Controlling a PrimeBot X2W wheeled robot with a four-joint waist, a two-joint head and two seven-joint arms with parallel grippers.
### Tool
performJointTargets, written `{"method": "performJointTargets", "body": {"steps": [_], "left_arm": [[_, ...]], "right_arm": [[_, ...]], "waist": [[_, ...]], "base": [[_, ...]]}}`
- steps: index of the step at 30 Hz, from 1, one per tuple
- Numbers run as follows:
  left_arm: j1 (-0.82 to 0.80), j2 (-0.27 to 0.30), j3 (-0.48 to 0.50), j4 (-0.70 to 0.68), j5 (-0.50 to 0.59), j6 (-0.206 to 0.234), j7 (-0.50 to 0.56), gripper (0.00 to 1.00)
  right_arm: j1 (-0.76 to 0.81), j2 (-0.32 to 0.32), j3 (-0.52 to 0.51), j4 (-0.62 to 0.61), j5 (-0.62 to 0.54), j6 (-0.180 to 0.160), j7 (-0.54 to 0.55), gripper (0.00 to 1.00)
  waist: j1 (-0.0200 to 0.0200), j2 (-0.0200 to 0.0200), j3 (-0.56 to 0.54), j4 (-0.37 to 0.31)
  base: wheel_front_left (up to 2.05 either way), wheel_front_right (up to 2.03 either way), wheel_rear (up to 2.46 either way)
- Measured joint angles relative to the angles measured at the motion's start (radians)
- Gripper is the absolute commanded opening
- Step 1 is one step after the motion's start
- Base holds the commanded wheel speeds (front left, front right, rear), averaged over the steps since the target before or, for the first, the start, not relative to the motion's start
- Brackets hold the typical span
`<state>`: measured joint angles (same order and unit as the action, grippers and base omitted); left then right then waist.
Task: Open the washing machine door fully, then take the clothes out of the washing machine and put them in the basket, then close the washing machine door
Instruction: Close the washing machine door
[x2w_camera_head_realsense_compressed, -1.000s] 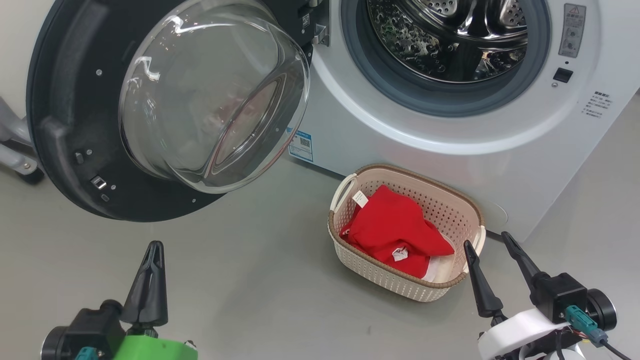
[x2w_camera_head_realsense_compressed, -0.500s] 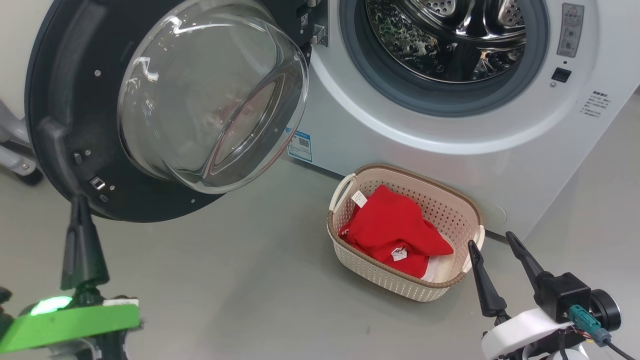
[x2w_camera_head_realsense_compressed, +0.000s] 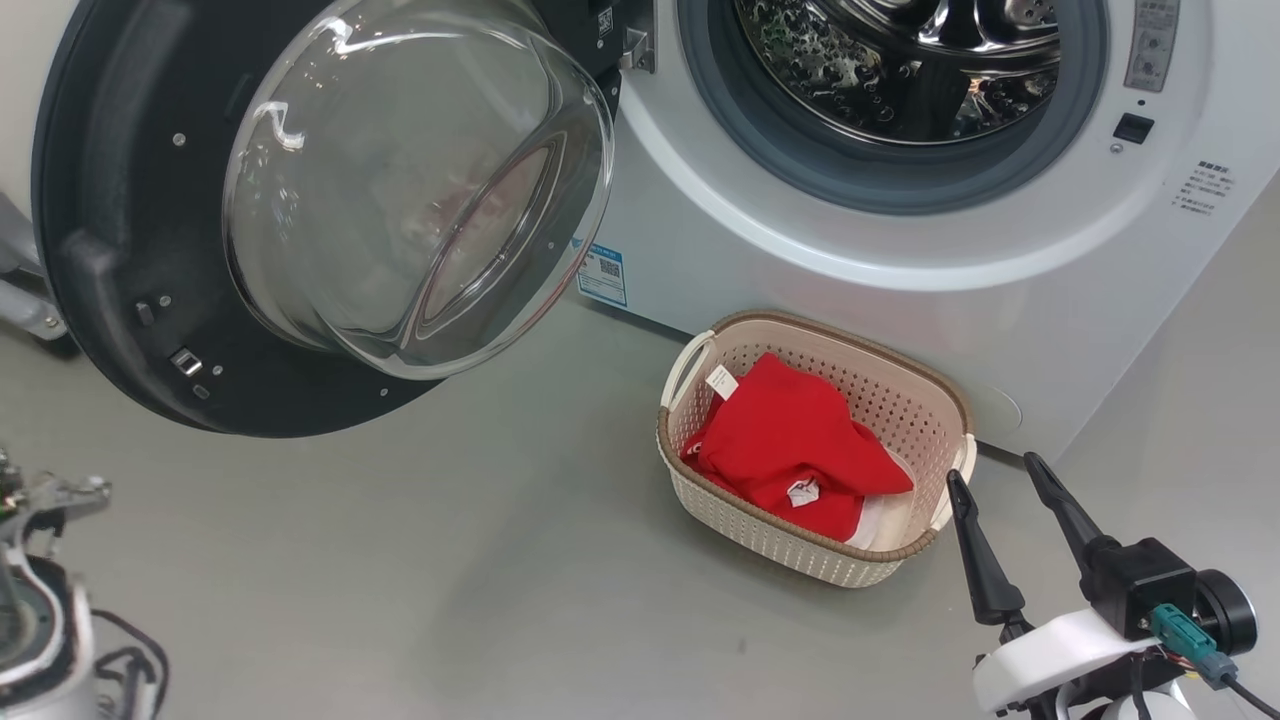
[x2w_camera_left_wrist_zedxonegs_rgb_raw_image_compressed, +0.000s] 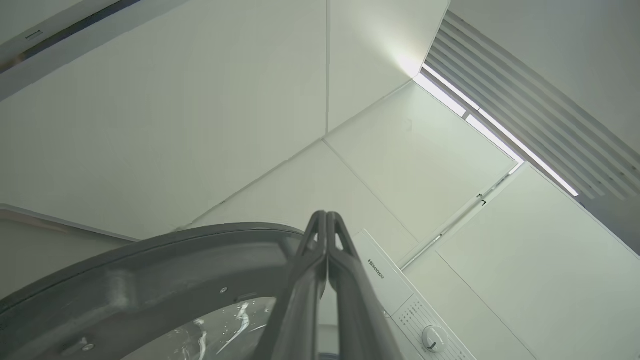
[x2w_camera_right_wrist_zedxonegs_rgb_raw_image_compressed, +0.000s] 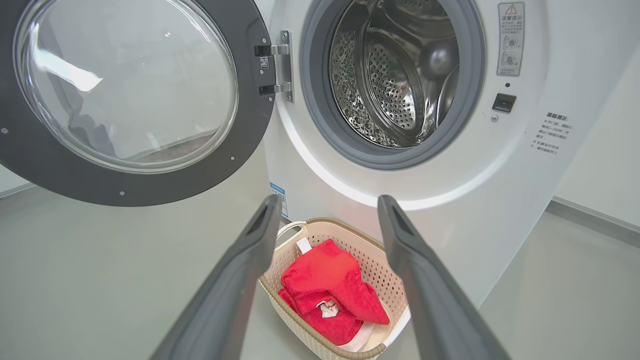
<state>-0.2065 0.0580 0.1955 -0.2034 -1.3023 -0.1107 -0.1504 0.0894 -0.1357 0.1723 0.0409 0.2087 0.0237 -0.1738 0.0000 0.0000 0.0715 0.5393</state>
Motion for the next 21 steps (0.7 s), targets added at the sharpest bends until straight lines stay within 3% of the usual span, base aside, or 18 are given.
{"method": "performJointTargets", "body": {"steps": [5, 21], "left_arm": [[-0.076, 0.070, 0.071, 0.096, -0.094, 0.015, 0.071, 0.00], [-0.240, 0.212, 0.188, 0.450, -0.235, 0.188, 0.231, 0.00]], "right_arm": [[0.000, -0.009, -0.007, -0.014, 0.000, -0.002, 0.002, 1.00], [-0.001, -0.034, -0.015, -0.066, -0.010, -0.014, 0.031, 1.00]], "waist": [[0.0000, 0.0000, 0.015, -0.002], [0.0001, 0.0000, 0.072, -0.027]], "base": [[0.00, 0.00, 0.00], [0.00, 0.00, 0.00]]}}
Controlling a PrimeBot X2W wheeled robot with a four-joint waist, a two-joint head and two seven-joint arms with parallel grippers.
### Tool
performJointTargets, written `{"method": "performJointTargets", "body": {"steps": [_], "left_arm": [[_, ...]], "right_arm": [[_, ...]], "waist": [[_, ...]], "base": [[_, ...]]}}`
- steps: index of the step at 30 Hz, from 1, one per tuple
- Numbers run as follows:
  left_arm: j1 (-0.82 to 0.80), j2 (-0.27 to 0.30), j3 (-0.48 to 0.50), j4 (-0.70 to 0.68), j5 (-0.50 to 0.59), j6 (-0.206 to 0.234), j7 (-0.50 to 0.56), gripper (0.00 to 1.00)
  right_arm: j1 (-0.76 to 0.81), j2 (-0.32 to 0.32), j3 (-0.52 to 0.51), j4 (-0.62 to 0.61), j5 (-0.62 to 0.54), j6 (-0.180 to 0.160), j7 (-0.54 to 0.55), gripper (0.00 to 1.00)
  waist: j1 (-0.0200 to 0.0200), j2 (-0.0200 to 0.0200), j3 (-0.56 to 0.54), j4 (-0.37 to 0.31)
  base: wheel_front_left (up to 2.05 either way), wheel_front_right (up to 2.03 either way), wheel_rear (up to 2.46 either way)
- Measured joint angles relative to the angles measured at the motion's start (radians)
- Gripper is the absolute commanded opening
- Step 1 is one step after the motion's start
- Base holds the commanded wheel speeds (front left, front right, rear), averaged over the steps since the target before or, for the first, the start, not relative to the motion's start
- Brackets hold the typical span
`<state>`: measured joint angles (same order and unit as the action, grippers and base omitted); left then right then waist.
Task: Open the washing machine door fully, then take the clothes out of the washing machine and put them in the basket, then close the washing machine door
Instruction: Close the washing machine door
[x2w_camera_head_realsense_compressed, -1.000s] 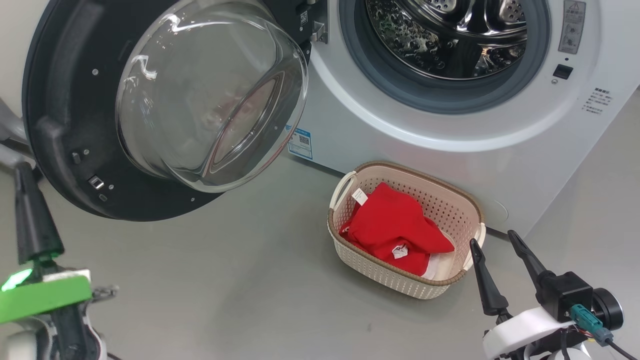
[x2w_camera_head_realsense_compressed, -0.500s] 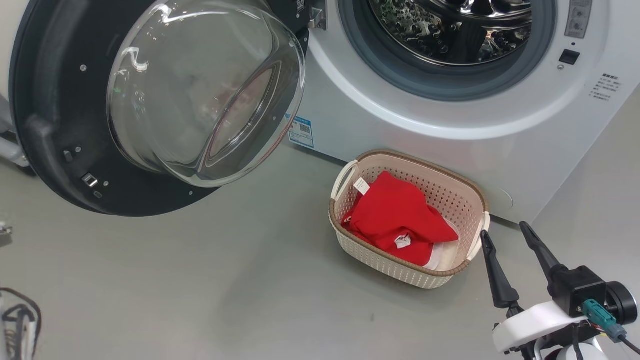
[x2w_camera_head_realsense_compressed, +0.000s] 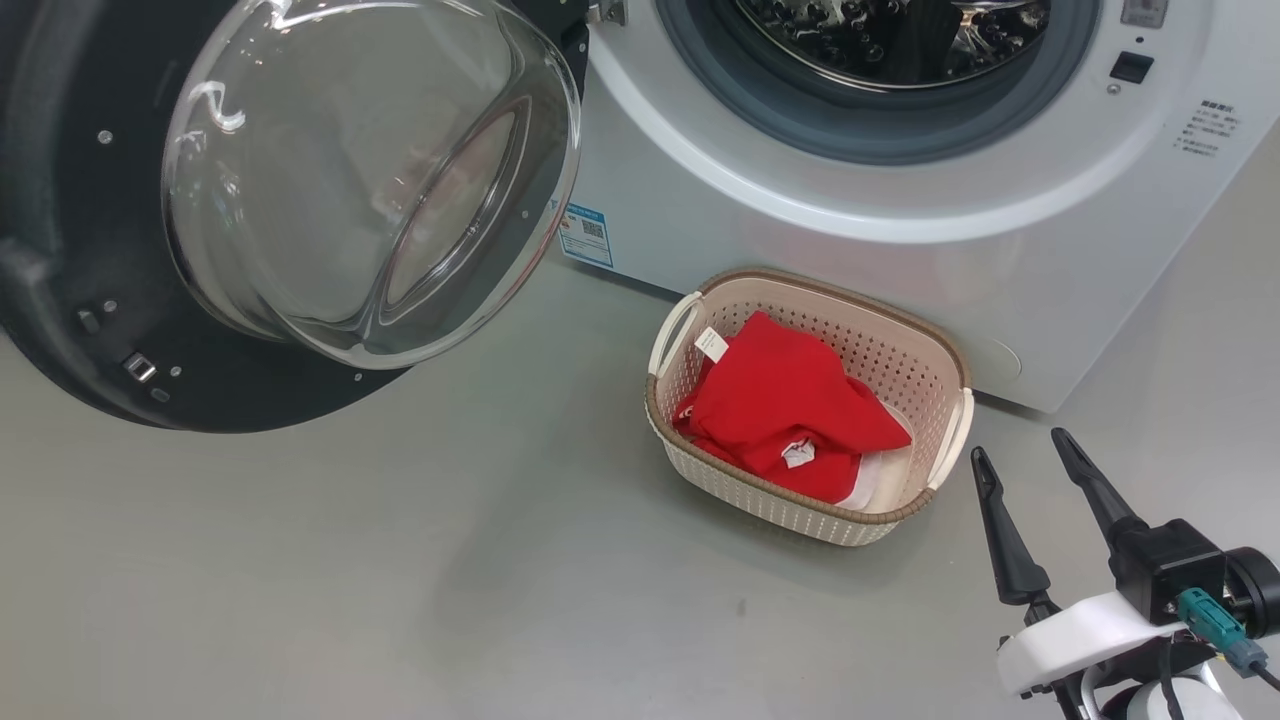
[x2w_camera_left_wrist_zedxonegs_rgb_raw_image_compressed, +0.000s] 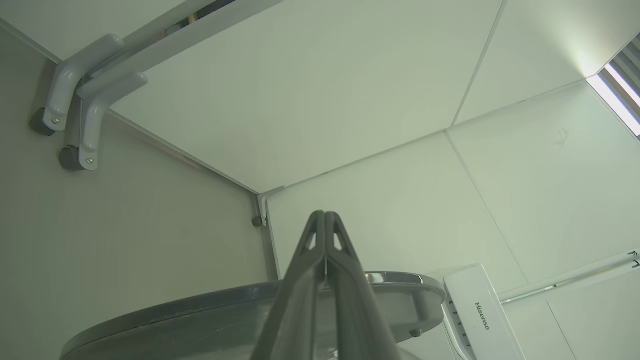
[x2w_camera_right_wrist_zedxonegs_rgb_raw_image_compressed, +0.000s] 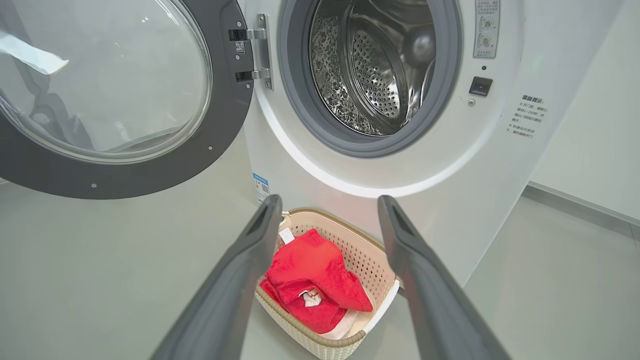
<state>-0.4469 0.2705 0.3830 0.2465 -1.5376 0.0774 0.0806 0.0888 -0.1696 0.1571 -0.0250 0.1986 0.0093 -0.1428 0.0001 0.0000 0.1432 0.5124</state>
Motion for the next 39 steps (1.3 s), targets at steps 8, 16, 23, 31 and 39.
{"method": "performJointTargets", "body": {"steps": [8, 16, 23, 31, 39], "left_arm": [[-0.022, 0.035, 0.003, 0.119, -0.006, 0.016, 0.043, 0.00], [-0.067, 0.046, -0.009, 0.182, -0.005, 0.019, 0.061, 0.00], [-0.111, 0.047, -0.023, 0.244, -0.001, 0.018, 0.059, 0.00], [-0.129, 0.066, -0.052, 0.297, 0.018, 0.012, 0.070, 0.00], [-0.133, 0.090, -0.085, 0.325, 0.014, -0.023, 0.151, 0.00]], "right_arm": [[-0.009, -0.024, -0.003, -0.029, -0.006, 0.008, 0.025, 1.00], [-0.024, -0.050, -0.017, -0.066, -0.007, 0.010, 0.047, 1.00], [-0.030, -0.062, -0.031, -0.080, -0.007, 0.010, 0.058, 1.00], [-0.038, -0.067, -0.032, -0.081, -0.006, 0.016, 0.063, 1.00], [-0.038, -0.067, -0.035, -0.081, 0.002, 0.016, 0.067, 1.00]], "waist": [[0.0000, 0.0000, 0.043, -0.031], [0.0000, 0.0000, 0.096, -0.057], [-0.0001, 0.0000, 0.140, -0.067], [0.0000, 0.0000, 0.149, -0.063], [-0.0001, 0.0000, 0.144, -0.061]], "base": [[0.00, 0.00, 0.00], [0.00, 0.00, 0.00], [0.00, 0.00, 0.00], [0.00, 0.00, 0.00], [0.00, 0.00, 0.00]]}}
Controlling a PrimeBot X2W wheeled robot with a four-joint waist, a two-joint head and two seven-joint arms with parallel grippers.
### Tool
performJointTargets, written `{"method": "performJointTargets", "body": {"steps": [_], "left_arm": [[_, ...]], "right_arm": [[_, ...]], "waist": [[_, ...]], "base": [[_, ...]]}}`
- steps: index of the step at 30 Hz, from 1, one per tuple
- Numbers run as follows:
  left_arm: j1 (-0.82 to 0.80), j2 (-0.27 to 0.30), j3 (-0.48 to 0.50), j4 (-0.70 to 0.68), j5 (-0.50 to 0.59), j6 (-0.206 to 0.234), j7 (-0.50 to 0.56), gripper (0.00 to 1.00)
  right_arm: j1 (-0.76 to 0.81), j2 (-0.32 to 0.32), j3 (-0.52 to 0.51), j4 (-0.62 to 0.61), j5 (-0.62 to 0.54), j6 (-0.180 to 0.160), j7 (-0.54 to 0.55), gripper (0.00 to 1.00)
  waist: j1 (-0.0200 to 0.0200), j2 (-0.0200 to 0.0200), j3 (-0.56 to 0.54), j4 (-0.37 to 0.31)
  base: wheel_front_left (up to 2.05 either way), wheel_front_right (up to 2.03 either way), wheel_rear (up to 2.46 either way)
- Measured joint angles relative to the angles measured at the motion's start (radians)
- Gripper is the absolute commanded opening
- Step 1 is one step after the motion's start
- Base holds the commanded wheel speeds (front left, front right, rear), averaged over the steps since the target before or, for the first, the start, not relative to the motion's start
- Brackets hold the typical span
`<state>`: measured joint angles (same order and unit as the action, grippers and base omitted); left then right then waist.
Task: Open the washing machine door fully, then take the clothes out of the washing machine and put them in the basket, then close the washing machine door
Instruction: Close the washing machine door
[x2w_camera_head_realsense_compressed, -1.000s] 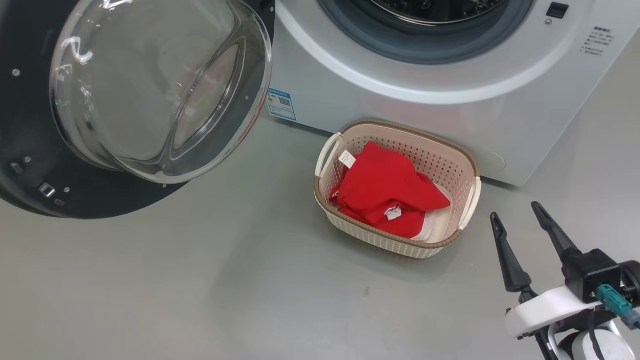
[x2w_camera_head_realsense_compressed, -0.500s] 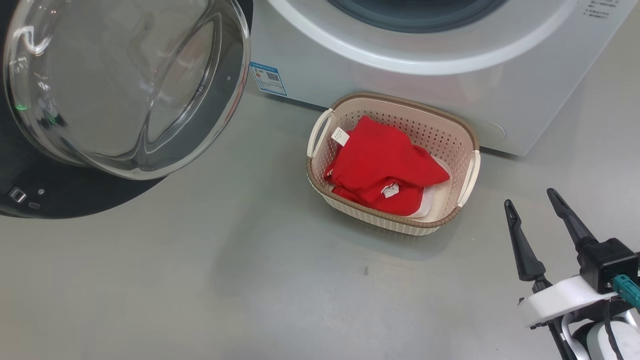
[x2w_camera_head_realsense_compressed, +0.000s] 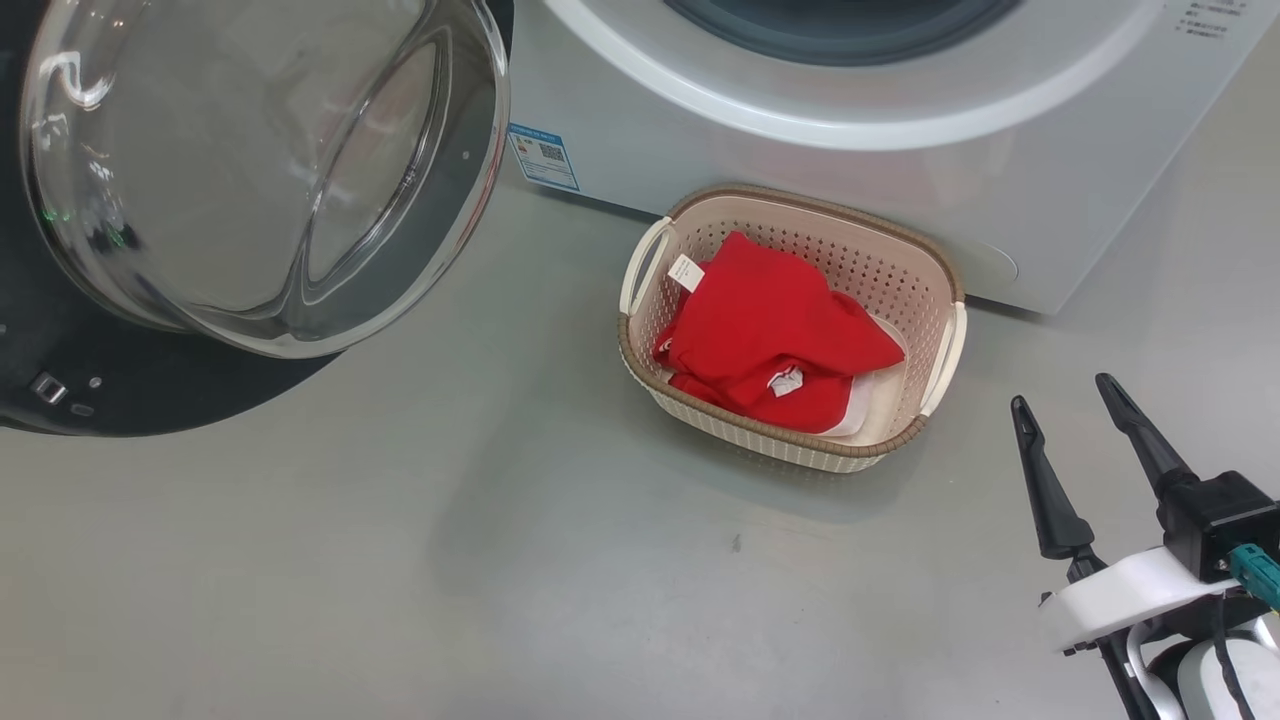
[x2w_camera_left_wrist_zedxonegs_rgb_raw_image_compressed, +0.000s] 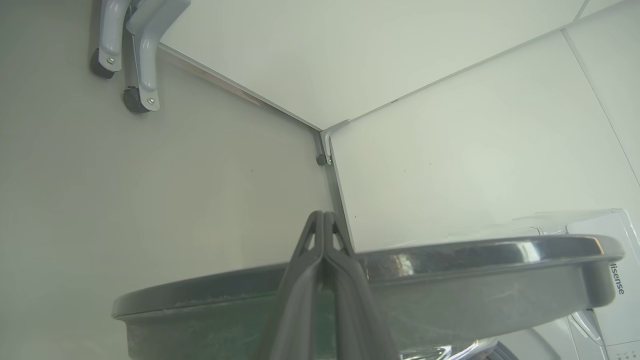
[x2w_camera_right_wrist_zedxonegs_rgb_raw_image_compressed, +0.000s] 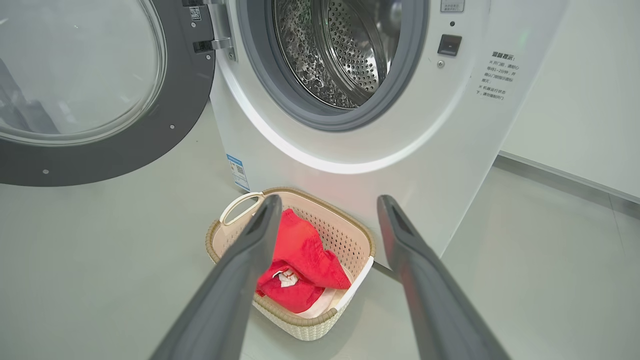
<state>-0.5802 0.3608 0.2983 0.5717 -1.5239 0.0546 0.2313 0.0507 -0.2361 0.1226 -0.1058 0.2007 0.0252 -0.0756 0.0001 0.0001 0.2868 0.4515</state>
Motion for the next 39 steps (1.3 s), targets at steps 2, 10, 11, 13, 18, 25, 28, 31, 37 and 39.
{"method": "performJointTargets", "body": {"steps": [2, 10, 11, 13, 18, 25, 28, 31, 37, 39], "left_arm": [[0.000, 0.005, -0.009, 0.005, 0.000, -0.008, 0.023, 0.00], [0.000, 0.021, -0.016, 0.021, -0.031, -0.044, 0.117, 0.00], [0.000, 0.023, -0.016, 0.023, -0.034, -0.049, 0.130, 0.00], [0.001, 0.023, -0.014, 0.028, -0.058, -0.057, 0.147, 0.00], [0.005, 0.023, -0.010, 0.035, -0.086, -0.082, 0.200, 0.00], [0.016, 0.017, -0.013, 0.037, -0.133, -0.110, 0.286, 0.00], [0.017, 0.017, -0.014, 0.036, -0.138, -0.114, 0.303, 0.00], [0.021, 0.017, -0.017, 0.035, -0.148, -0.123, 0.334, 0.00], [0.051, 0.018, -0.021, 0.016, -0.171, -0.141, 0.392, 0.00], [0.064, 0.019, -0.022, 0.008, -0.184, -0.145, 0.408, 0.00]], "right_arm": [[0.000, 0.000, -0.004, 0.001, 0.001, 0.000, 0.000, 1.00], [0.000, 0.002, -0.003, 0.001, 0.001, 0.000, 0.000, 1.00], [0.000, 0.003, -0.003, 0.001, 0.001, 0.000, 0.000, 1.00], [0.000, 0.005, -0.002, 0.002, 0.002, 0.000, 0.000, 1.00], [0.000, 0.008, -0.002, 0.005, 0.009, 0.000, 0.000, 1.00], [0.001, 0.014, -0.001, 0.010, 0.009, -0.002, 0.000, 1.00], [0.001, 0.015, -0.001, 0.011, 0.010, -0.002, -0.001, 1.00], [0.001, 0.018, -0.001, 0.019, 0.012, -0.002, -0.009, 1.00], [0.001, 0.032, 0.008, 0.025, 0.021, -0.002, -0.015, 1.00], [0.001, 0.039, 0.010, 0.029, 0.022, -0.003, -0.019, 1.00]], "waist": [[0.0000, 0.0000, -0.003, 0.002], [0.0000, 0.0000, -0.012, 0.009], [0.0000, 0.0000, -0.013, 0.010], [0.0000, 0.0000, -0.015, 0.012], [0.0000, 0.0000, -0.022, 0.016], [0.0000, 0.0000, -0.033, 0.024], [-0.0001, 0.0000, -0.036, 0.026], [0.0000, 0.0000, -0.043, 0.028], [0.0000, 0.0000, -0.061, 0.027], [0.0000, 0.0000, -0.066, 0.025]], "base": [[0.00, 0.00, 0.00], [0.00, 0.00, 0.00], [0.00, 0.00, 0.00], [0.00, 0.00, 0.00], [0.00, 0.00, 0.00], [0.00, 0.00, 0.00], [0.00, 0.00, 0.00], [0.00, 0.00, 0.00], [0.00, 0.00, 0.00], [0.00, 0.00, 0.00]]}}
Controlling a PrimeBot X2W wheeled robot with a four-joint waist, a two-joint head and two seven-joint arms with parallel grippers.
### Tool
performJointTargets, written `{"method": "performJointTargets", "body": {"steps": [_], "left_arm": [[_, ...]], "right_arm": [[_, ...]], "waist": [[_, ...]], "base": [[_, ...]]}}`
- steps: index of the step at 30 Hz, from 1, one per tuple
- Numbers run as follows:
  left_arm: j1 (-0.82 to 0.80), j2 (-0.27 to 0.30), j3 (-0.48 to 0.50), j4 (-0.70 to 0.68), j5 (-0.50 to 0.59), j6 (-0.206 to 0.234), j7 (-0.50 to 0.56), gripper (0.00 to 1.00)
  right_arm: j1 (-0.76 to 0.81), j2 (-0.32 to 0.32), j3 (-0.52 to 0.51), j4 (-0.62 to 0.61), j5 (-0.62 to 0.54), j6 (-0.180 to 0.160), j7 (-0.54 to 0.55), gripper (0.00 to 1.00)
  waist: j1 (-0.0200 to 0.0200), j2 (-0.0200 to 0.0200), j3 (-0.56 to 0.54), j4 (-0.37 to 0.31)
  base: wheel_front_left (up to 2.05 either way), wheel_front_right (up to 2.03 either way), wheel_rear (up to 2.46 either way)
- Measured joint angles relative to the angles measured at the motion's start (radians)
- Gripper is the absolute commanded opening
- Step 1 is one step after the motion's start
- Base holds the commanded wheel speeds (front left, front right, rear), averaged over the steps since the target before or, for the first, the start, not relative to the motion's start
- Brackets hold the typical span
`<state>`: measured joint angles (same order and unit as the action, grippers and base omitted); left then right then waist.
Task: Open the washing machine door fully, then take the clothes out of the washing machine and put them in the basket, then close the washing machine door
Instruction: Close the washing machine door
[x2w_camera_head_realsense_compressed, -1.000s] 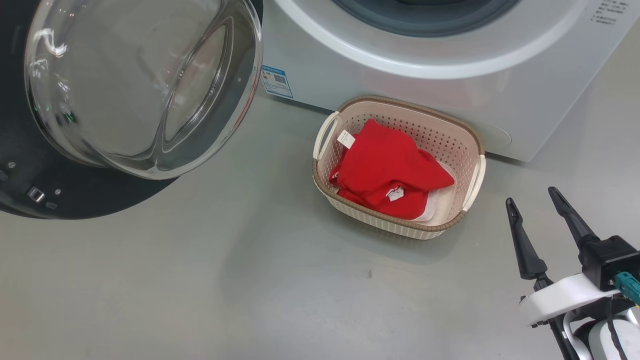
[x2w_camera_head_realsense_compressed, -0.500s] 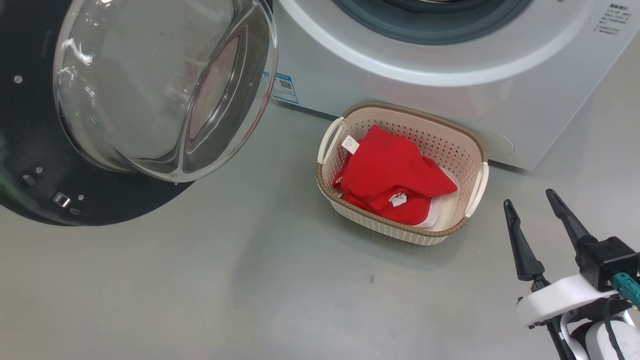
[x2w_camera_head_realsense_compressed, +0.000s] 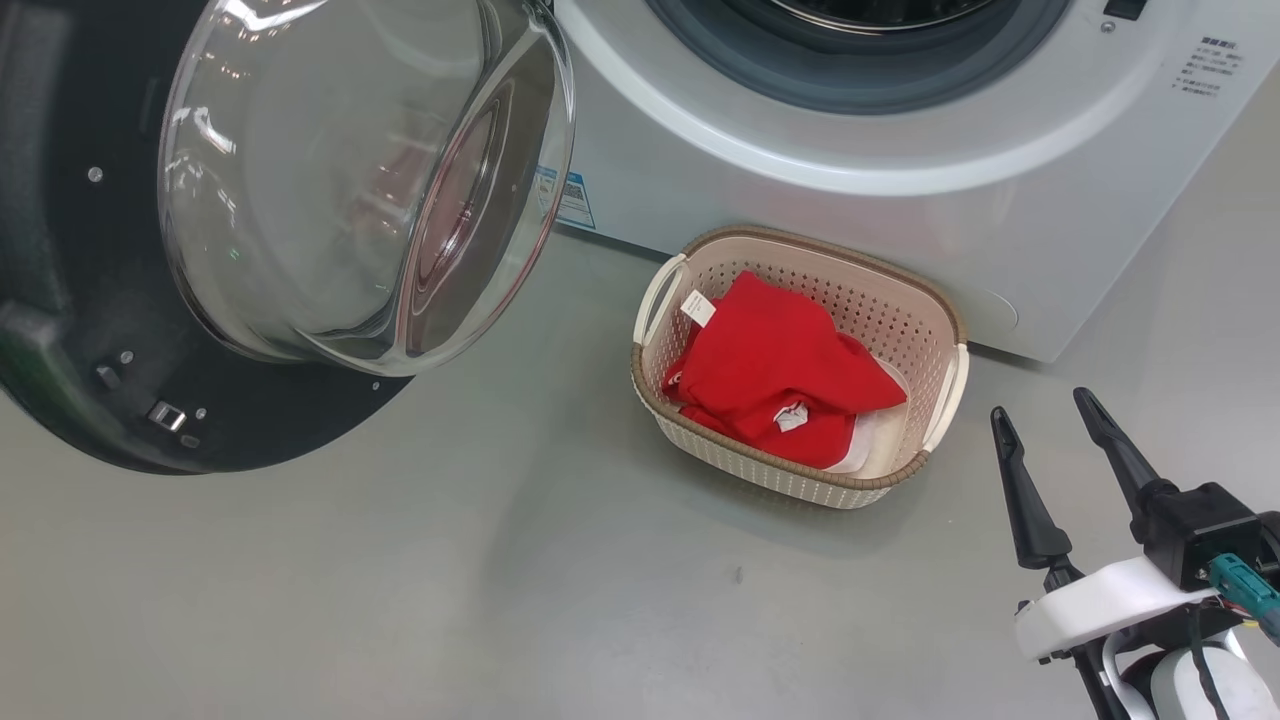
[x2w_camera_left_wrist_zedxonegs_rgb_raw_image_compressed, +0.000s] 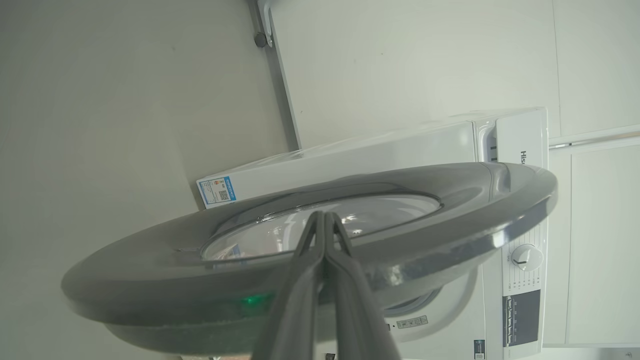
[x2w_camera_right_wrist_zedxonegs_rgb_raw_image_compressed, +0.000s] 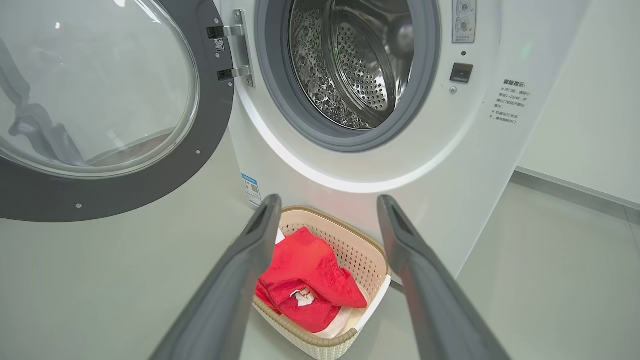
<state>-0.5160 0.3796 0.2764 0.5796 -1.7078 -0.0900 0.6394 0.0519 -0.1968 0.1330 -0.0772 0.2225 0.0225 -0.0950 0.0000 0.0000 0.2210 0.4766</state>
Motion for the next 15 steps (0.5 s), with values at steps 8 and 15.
{"method": "performJointTargets", "body": {"steps": [8, 15], "left_arm": [[0.048, -0.002, -0.005, -0.029, -0.013, -0.017, 0.057, 0.00], [0.082, -0.011, -0.014, -0.079, -0.027, -0.022, 0.101, 0.00]], "right_arm": [[0.001, 0.013, 0.003, 0.016, 0.007, -0.005, -0.016, 1.00], [0.001, 0.024, 0.007, 0.025, 0.007, -0.008, -0.029, 1.00]], "waist": [[0.0000, 0.0000, -0.018, -0.010], [0.0000, 0.0000, -0.029, -0.023]], "base": [[0.00, 0.00, 0.00], [0.00, 0.00, 0.00]]}}
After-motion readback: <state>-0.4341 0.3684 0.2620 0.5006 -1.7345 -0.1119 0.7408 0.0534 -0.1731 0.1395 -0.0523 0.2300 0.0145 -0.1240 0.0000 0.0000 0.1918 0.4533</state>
